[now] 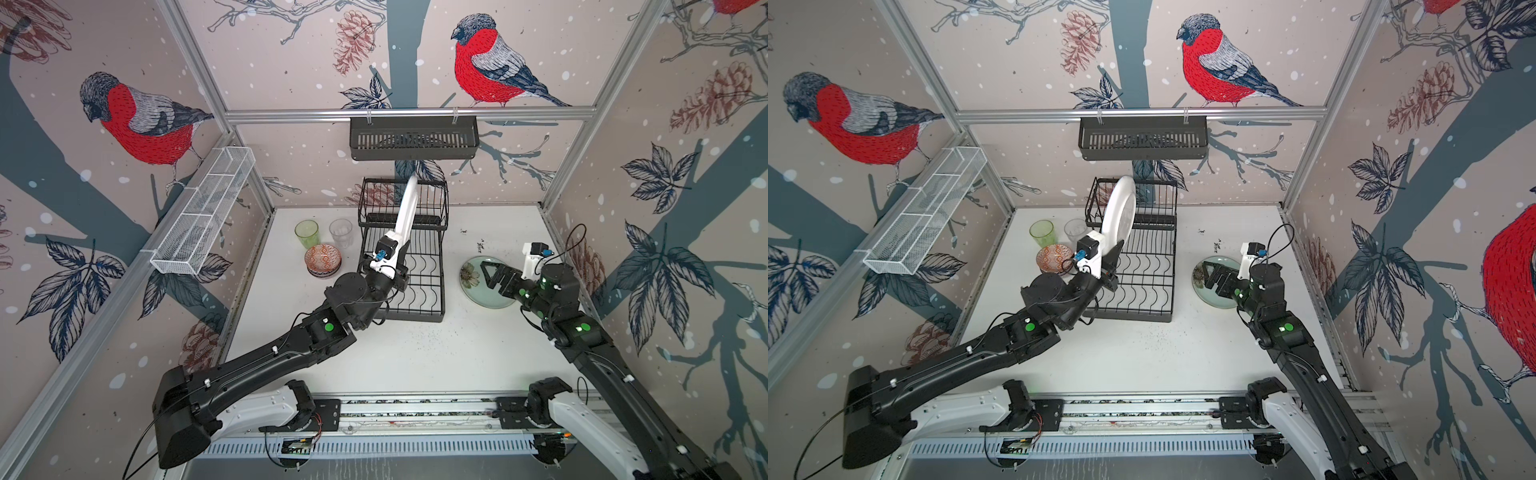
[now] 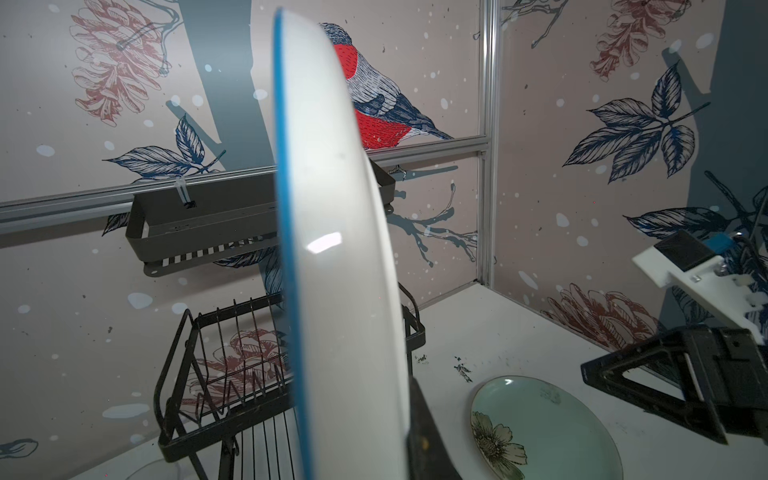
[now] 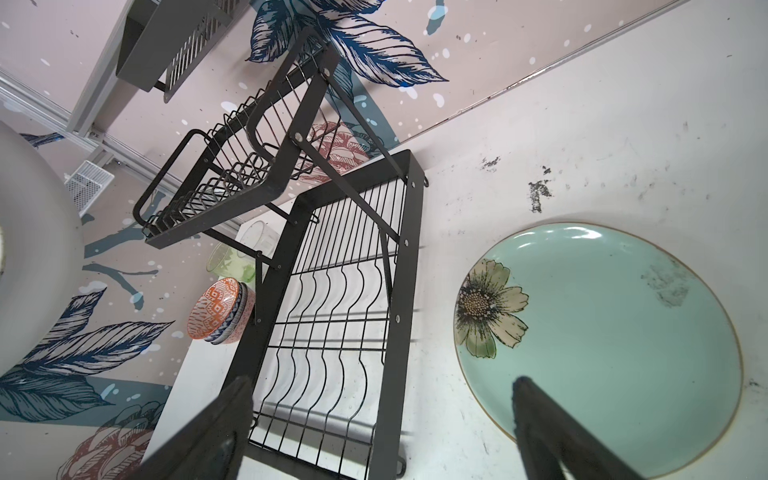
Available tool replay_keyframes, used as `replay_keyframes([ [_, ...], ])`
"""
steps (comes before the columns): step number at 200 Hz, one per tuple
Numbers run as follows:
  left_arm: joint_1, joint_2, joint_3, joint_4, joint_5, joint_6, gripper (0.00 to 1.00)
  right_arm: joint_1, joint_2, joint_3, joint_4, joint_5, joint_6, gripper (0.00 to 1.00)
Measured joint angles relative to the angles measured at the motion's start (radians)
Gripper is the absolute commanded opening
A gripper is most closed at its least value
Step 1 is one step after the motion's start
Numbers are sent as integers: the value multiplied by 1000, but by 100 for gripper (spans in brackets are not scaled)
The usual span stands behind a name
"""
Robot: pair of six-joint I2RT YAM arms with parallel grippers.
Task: Unload the mixed dishes from the dish rack
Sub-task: 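Lift the white plate up out of the rack with the left gripper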
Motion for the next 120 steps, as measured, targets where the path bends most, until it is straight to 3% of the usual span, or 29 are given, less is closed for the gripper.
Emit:
replay_keyframes([
  [120,-11,-136,-166,-129,133,-98,0,-40,113,120,-58,-132,10,97],
])
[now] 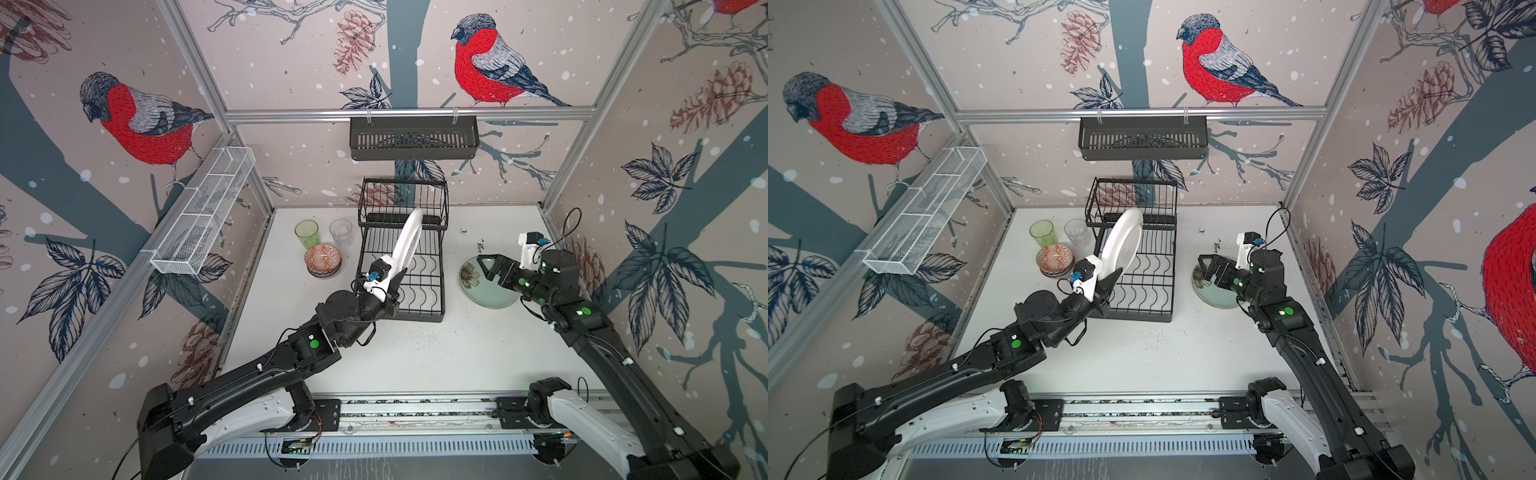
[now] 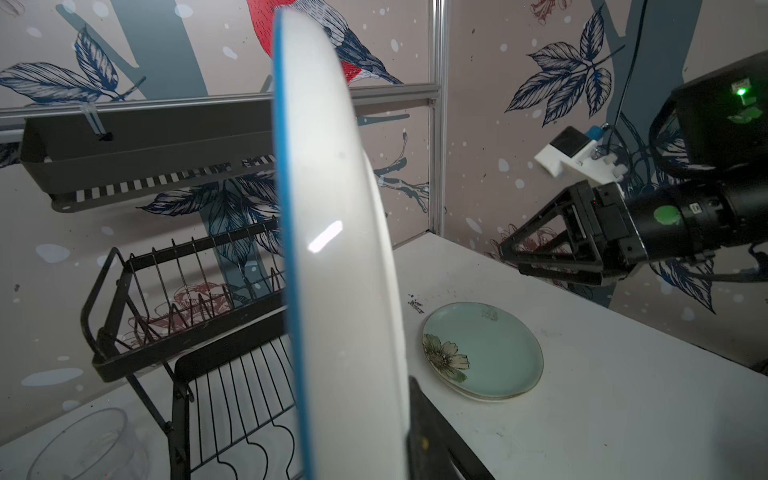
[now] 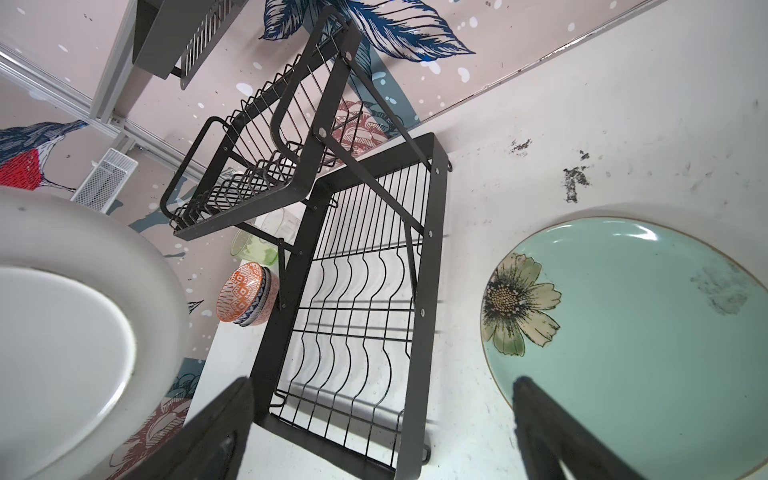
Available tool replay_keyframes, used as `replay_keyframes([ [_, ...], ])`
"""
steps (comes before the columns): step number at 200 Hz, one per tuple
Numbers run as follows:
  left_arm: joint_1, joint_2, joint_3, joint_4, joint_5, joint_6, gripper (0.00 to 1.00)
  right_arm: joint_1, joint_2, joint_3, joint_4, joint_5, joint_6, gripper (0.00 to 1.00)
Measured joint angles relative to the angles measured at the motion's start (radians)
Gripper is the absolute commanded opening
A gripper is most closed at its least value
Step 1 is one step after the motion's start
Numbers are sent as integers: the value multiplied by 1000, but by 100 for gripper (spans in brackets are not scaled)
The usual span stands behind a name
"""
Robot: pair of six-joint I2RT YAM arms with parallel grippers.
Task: Unload the mixed dishes from the dish rack
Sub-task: 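Lift the white plate up out of the rack with the left gripper, then carry the white plate toward the right gripper while the right reaches to meet it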
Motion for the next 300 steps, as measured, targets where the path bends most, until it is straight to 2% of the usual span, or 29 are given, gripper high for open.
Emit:
replay_keyframes([
  [37,-3,28,-32,-35,9,2,0,-19,31,7,2,-72,45,97],
  [103,-13,168,-39,-26,14,27,0,-45,62,21,12,-182,122,98],
  [148,-24,280,4,3,24,31,0,-63,65,21,16,-218,154,100],
  [195,-72,398,90,10,6,104,0,-85,58,6,16,-244,180,100],
  [300,-82,557,191,11,-9,158,0,-124,5,8,10,-284,225,100],
])
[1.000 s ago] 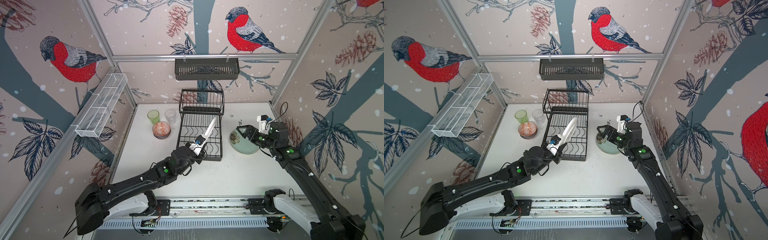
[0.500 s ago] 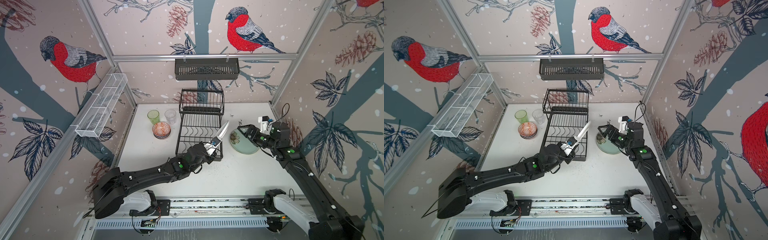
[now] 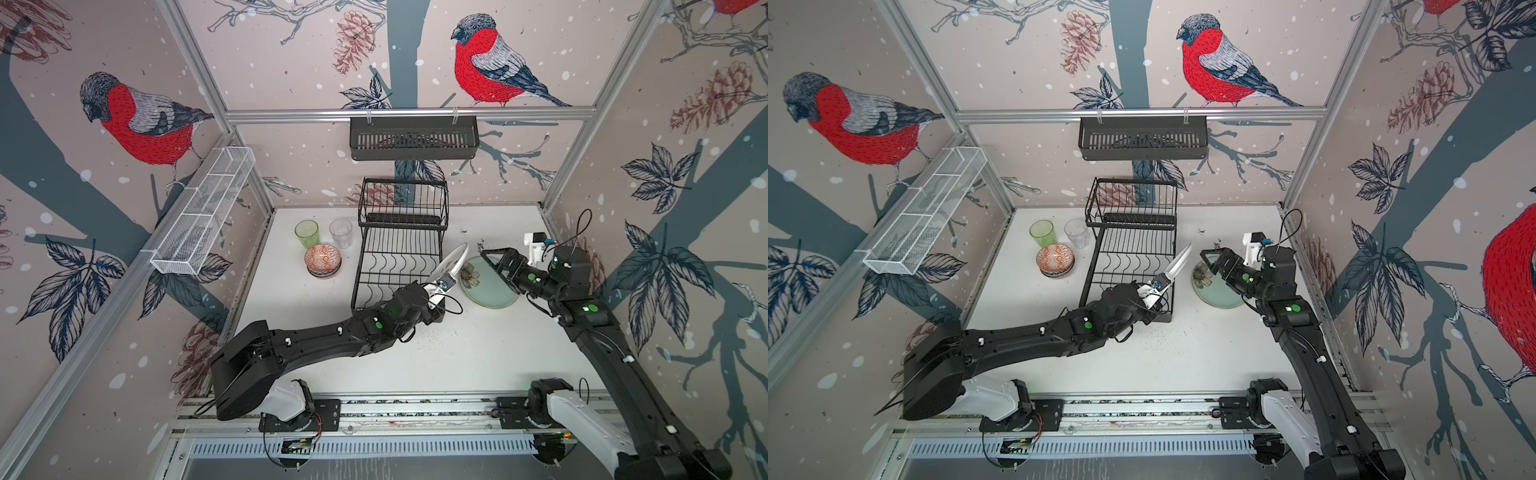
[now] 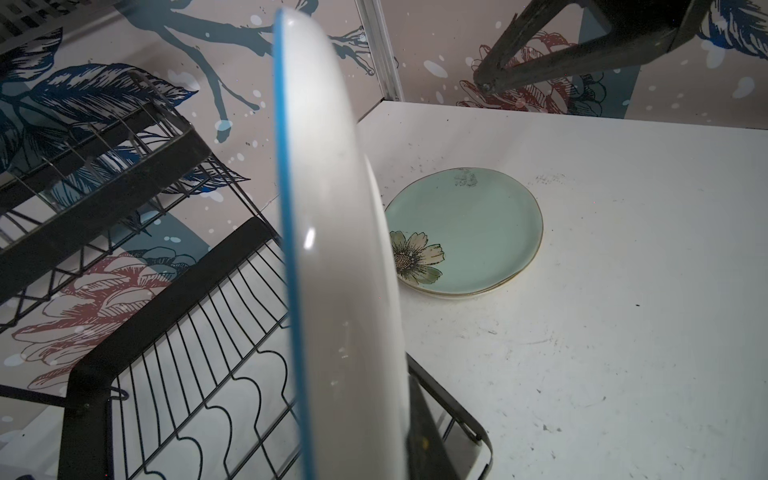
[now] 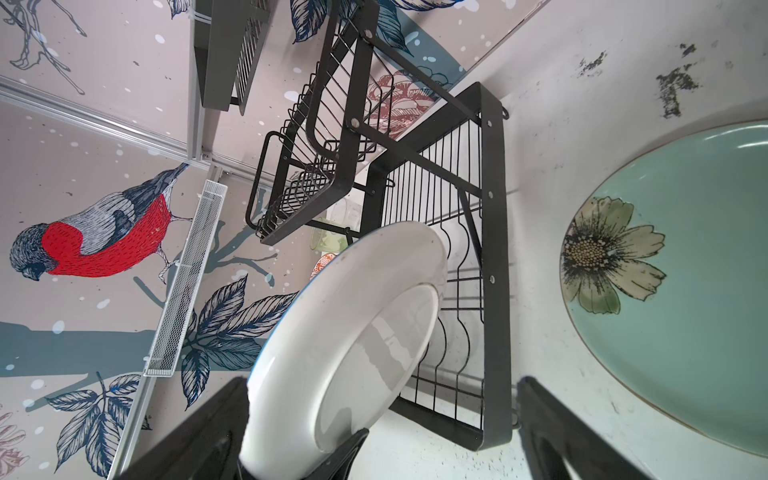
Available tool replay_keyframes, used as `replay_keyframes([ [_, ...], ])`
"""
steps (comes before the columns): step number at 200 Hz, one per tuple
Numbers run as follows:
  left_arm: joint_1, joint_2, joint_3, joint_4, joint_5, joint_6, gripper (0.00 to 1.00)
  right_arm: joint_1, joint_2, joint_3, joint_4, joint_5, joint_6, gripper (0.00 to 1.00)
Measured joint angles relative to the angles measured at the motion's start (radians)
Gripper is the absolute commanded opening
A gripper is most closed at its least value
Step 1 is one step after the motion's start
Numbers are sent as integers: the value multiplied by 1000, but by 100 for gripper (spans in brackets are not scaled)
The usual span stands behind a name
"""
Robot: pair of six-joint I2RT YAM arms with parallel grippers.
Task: Unload the mixed dishes from the dish rack
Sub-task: 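Carry the white plate toward the right gripper while the right reaches to meet it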
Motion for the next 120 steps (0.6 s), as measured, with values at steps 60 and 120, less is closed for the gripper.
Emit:
replay_keyframes([
  [60,-31,120,90,38,-36,74,0,-2,6,7,-17,-14,24,100],
  [120,-85,214,151,71,-113,161,0,-22,10,0,-18,-26,32,100],
])
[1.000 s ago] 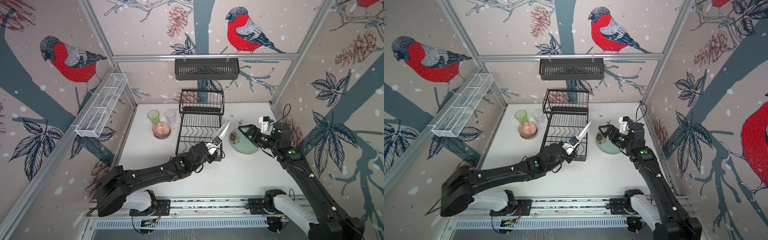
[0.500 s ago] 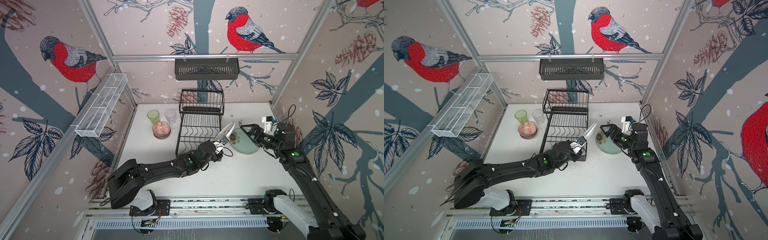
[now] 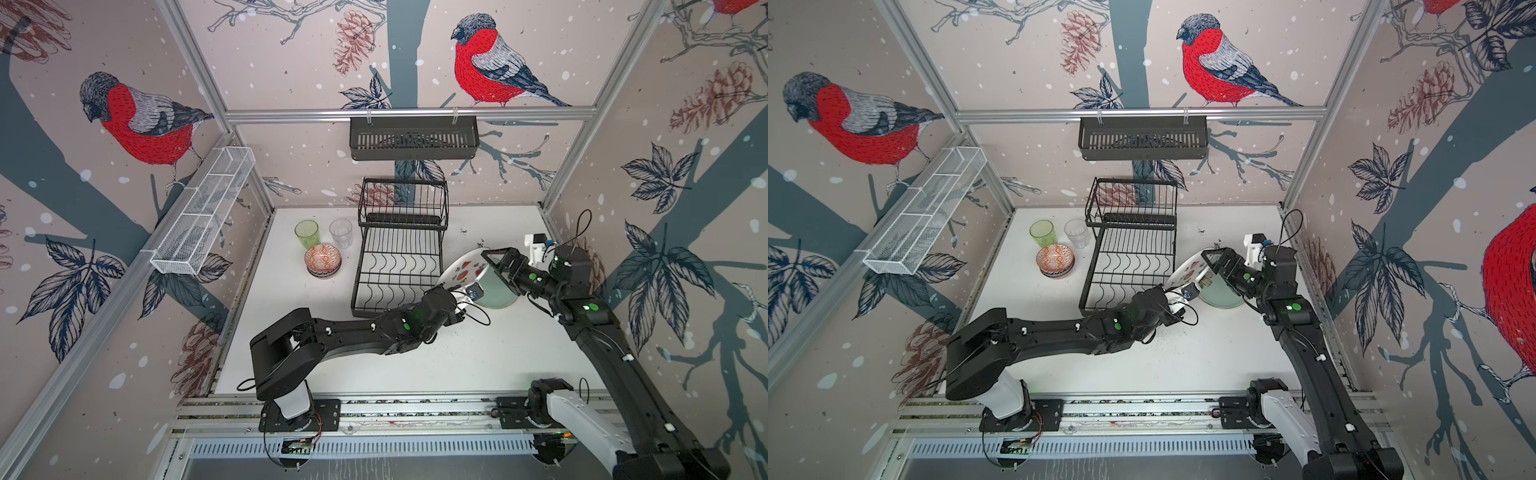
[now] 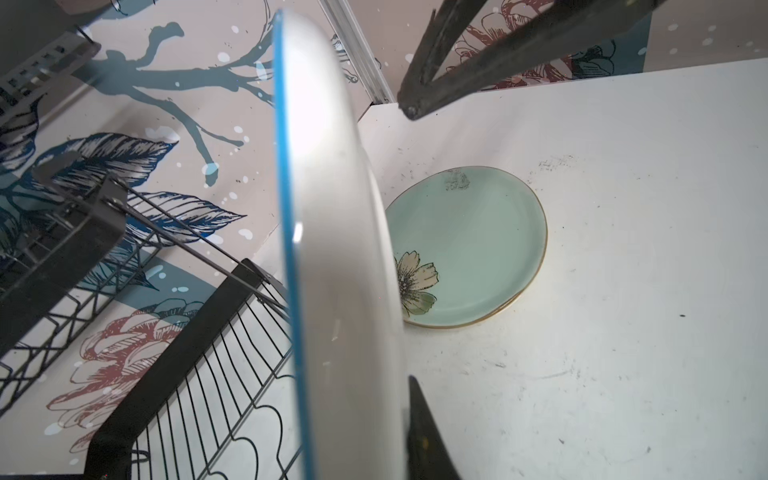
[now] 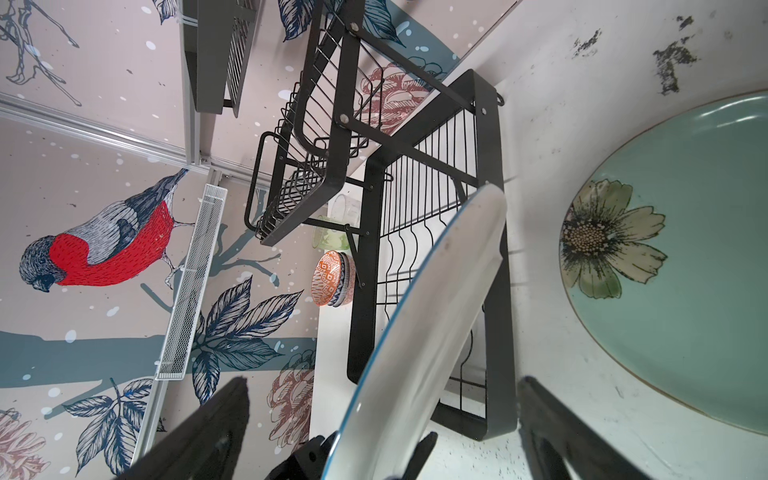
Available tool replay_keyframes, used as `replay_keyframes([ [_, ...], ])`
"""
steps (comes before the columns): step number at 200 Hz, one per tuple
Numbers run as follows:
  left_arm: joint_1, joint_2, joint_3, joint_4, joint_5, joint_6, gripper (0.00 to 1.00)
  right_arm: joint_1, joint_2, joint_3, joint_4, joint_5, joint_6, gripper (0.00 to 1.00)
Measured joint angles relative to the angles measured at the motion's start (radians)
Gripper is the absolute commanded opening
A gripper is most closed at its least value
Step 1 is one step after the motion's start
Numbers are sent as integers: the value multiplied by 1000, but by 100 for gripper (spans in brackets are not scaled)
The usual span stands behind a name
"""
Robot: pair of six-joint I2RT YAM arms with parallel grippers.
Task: Unload the mixed dishes from the dish rack
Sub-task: 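Carry the white plate toward the right gripper while the right reaches to meet it, then grasp the white plate rim with the right gripper while the left holds it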
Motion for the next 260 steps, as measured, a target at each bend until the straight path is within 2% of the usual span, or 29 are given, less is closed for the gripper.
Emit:
replay_keyframes([
  [37,-13,15,10,61,-22,40,0,-17,10,-14,-4,-3,18,98],
  [101,-14,61,43,64,-34,98,0,-24,13,-23,-6,-12,48,93],
  [235,-42,135,101,114,-35,180,0,-25,18,-43,23,-27,93,69],
  [260,-42,152,125,117,-38,196,0,-25,21,-53,30,-32,94,61],
])
